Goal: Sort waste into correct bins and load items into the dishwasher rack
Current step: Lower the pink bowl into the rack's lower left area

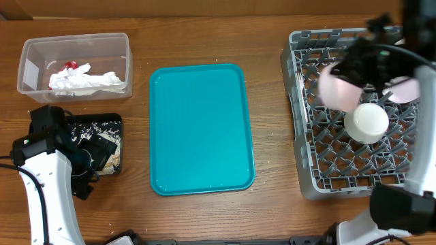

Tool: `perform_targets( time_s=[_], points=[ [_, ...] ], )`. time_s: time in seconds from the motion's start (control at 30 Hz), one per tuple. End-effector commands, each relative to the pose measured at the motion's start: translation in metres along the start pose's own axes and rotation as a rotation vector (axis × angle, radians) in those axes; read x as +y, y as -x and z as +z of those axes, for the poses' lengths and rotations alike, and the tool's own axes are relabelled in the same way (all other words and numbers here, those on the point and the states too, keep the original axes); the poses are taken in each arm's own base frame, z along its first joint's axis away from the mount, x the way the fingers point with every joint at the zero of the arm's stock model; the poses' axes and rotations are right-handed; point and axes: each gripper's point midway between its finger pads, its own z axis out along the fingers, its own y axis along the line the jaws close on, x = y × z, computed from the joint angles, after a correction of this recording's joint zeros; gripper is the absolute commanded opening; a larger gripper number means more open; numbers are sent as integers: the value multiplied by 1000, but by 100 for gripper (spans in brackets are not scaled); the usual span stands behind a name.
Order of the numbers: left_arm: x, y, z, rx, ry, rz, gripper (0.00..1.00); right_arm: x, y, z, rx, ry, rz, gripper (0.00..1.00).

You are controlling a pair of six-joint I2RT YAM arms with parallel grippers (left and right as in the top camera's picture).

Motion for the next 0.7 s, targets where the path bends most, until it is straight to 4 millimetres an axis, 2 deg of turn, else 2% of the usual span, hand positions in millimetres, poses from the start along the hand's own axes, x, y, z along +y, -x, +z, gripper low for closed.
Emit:
perform_targets(
  time_s=[0.0, 0.1, 0.2, 0.27, 0.33, 0.37, 0.43, 0.53, 0.67],
  points=[
    [0, 0, 0, 0, 0, 12, 100, 5, -12, -20, -2, 217, -108, 4],
    [0, 0, 0, 0, 0, 12, 100, -15, -19, -13, 25, 295, -103, 4],
    [0, 0, 0, 0, 0, 12, 100, -26, -26, -1, 35, 449, -142, 4],
    [0, 0, 0, 0, 0, 12, 100, -35, -27, 4, -19, 590, -185, 4],
    [0, 0, 0, 0, 0, 12, 100, -48, -25, 9, -67, 646, -178, 4],
    [0, 0, 0, 0, 0, 12, 100, -62, -23, 17, -102, 667, -162, 4],
    [0, 0, 0, 0, 0, 12, 100, -72, -21, 25, -124, 685, -153, 4],
    [0, 0, 0, 0, 0, 12, 100, -76, -20, 33, -162, 744, -154, 6],
    [0, 0, 0, 0, 0, 12, 100, -70, -17, 32, -197, 805, -175, 7]
  ],
)
